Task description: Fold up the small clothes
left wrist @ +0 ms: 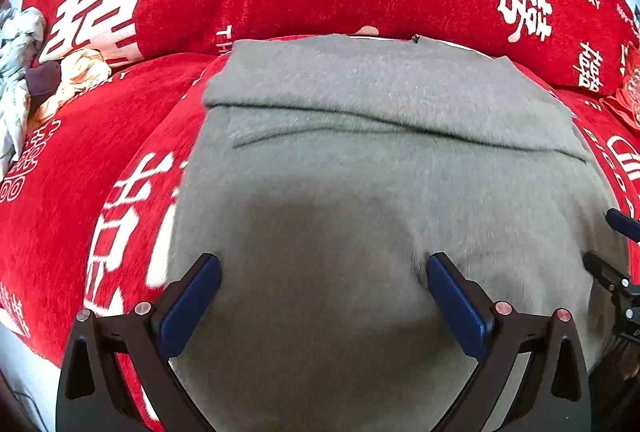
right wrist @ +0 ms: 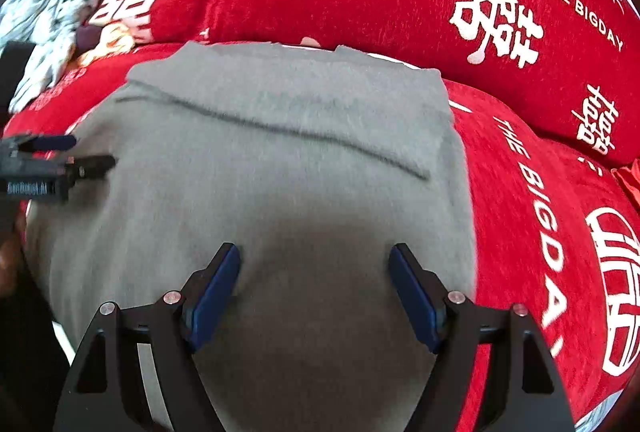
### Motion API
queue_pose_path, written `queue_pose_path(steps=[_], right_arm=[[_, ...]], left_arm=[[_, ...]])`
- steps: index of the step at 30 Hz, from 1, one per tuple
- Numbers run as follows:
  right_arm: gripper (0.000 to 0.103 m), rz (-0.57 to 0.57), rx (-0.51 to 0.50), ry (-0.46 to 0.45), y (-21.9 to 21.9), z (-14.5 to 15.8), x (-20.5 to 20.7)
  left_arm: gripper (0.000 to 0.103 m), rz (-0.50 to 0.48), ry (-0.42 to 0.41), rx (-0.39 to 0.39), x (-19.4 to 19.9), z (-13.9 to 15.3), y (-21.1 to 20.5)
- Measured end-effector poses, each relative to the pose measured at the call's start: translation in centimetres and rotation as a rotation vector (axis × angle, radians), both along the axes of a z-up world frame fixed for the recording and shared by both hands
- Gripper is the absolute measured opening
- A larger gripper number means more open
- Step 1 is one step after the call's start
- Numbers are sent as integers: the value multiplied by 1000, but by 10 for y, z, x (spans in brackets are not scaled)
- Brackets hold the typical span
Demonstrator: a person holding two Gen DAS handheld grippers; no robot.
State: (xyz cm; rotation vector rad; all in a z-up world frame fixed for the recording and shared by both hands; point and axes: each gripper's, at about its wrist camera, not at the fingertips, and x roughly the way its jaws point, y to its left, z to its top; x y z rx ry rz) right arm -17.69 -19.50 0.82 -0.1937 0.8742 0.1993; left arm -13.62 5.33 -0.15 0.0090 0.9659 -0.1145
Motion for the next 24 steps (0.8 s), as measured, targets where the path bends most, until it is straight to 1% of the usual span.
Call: queue_pose_path(steps=[1, 2, 3, 5, 6, 8, 9, 12, 13, 14, 15, 17, 18, 21, 24], right_arm=[[79, 4, -1, -2, -3, 1, -5], [82, 3, -3, 7, -6, 1, -9], [82, -7, -31, 26, -8, 1, -13], [83, -27, -50, 3, -8, 10, -24], [83, -10, -43, -16, -5, 15, -28], [83, 53, -37, -58, 12, 23, -36], [83, 94, -52, -71, 26, 24, -39], [83, 210, -137, -52, 63, 10, -41], [83, 234, -165, -37, 69, 2, -42], [83, 246, -189, -22, 70, -6, -44], [83, 249, -162, -32, 65, -7, -47], [84, 232, -115, -2, 49, -9, -47], [84, 223, -111, -6, 40, -9, -50], [84, 221, -132, -10, 24, -13, -59], [84, 221, -161, -20, 20, -14, -69]], left_arm=[[103, -2, 14, 11, -4, -1, 5], [103, -5, 15, 16, -7, -1, 9], [103, 1, 19, 26, -14, 1, 14], [103, 20, 20, 32, -24, 8, 16], [103, 5, 8, 18, -31, 13, 13], [103, -35, -4, 22, -40, 15, -2], [103, -58, -3, 35, -43, 13, -13], [103, -136, 6, 97, -49, 0, -46], [103, -134, -14, 106, -53, -1, -47], [103, -135, -14, 99, -53, -1, -45], [103, -136, 1, 86, -53, -3, -40], [103, -119, 25, 47, -54, -6, -25], [103, -114, 23, 53, -56, -7, -18], [103, -108, 21, 61, -68, -12, -5], [103, -106, 21, 63, -78, -16, 2]])
